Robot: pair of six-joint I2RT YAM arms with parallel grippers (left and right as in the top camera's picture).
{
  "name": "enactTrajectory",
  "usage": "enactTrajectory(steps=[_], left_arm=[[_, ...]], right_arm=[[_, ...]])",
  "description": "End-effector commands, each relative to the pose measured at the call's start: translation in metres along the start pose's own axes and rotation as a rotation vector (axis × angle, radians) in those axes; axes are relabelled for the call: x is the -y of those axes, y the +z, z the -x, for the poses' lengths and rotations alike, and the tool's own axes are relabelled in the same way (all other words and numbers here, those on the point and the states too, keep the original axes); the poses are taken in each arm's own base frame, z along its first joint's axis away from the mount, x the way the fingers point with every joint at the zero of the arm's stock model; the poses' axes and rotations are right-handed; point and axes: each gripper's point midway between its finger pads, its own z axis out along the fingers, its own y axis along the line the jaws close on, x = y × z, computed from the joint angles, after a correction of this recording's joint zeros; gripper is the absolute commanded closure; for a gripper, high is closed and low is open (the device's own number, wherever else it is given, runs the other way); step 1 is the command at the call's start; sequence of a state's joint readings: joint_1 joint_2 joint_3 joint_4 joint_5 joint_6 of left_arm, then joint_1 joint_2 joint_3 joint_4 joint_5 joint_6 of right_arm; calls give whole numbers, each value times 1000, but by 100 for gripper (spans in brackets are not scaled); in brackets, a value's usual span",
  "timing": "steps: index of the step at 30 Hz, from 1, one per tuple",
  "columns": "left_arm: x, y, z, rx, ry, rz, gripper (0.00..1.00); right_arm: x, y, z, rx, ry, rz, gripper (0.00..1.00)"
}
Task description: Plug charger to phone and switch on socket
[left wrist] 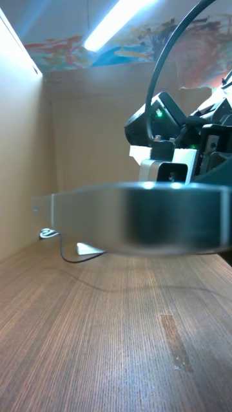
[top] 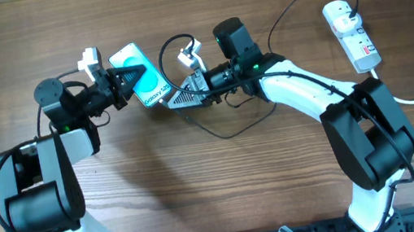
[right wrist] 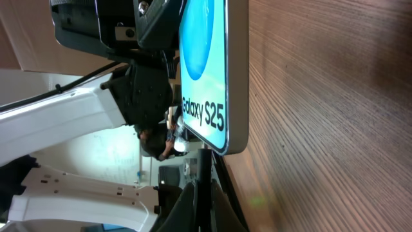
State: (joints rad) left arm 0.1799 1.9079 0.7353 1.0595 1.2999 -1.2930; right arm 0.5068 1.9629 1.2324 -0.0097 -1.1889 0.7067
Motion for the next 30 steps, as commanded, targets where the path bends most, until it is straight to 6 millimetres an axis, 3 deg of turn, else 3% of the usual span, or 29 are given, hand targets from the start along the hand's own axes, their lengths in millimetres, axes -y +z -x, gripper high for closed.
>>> enactTrajectory(steps=[1,12,19,30], left_arm=[[3,-1,-8,-57,13,-15,96],[1,1,-1,-14,-120,-4,96],[5,12,-1,2,-114,-8,96],[9,10,11,65,-67,-17,96]], right_arm=[[-9,-8,12,47,-45,-10,96],[-11,-7,17,67,-52,-9,96],[-11,-7,19,75,-28,-14,96],[-10,-7,21,87,10,-19,95]])
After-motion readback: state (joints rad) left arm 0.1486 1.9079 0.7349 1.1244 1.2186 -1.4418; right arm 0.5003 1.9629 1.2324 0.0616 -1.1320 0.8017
